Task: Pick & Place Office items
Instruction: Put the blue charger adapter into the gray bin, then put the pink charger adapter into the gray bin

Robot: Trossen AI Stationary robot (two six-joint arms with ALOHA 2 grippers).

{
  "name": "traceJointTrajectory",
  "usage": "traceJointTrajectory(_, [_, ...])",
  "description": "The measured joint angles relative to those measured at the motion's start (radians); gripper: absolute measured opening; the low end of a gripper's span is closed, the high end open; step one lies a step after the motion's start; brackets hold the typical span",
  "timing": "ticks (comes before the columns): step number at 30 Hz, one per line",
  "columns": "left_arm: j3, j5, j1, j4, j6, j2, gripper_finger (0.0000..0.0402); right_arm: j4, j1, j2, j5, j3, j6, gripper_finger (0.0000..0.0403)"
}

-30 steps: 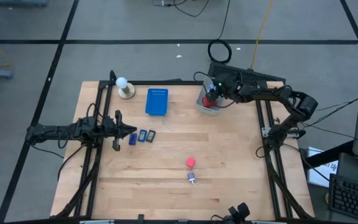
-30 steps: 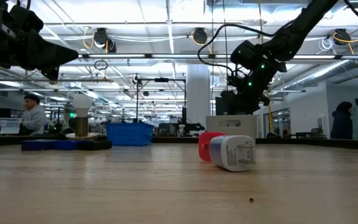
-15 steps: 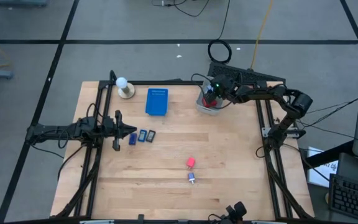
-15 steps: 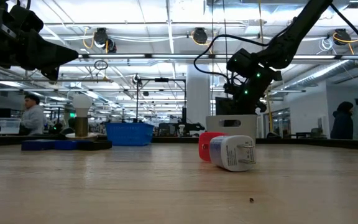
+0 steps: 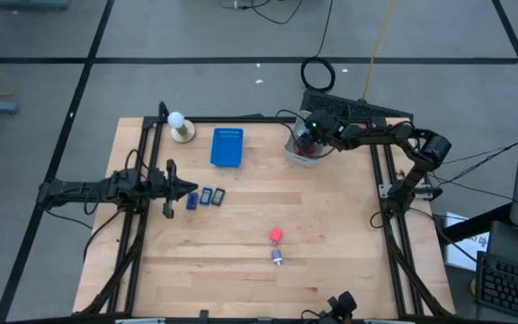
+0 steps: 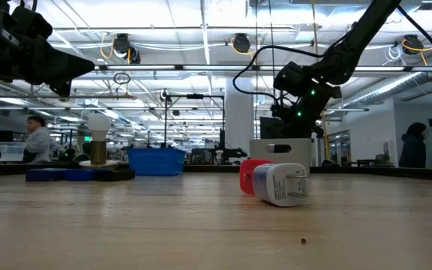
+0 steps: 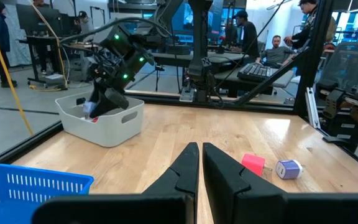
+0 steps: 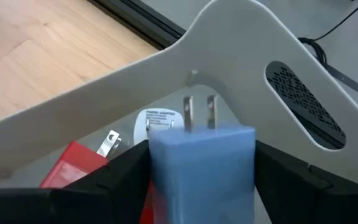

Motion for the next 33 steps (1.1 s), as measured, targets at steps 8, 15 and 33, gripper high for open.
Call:
traceJointTrajectory(8, [0.000, 0.000, 0.000, 0.000, 0.000, 0.000, 0.0021, 0.006, 0.000, 0.000, 0.000, 0.000, -0.025, 0.0260])
traceJointTrajectory(15, [0.000, 0.000, 0.000, 0.000, 0.000, 0.000, 0.0021, 0.021, 0.004, -0.022, 0.000, 0.000, -0.044, 0.0254])
traceJointTrajectory(33, [0.000, 0.000, 0.000, 0.000, 0.000, 0.000, 0.0021, 0.197, 0.212, -0.183, -0.001, 0.002, -0.216, 0.0251])
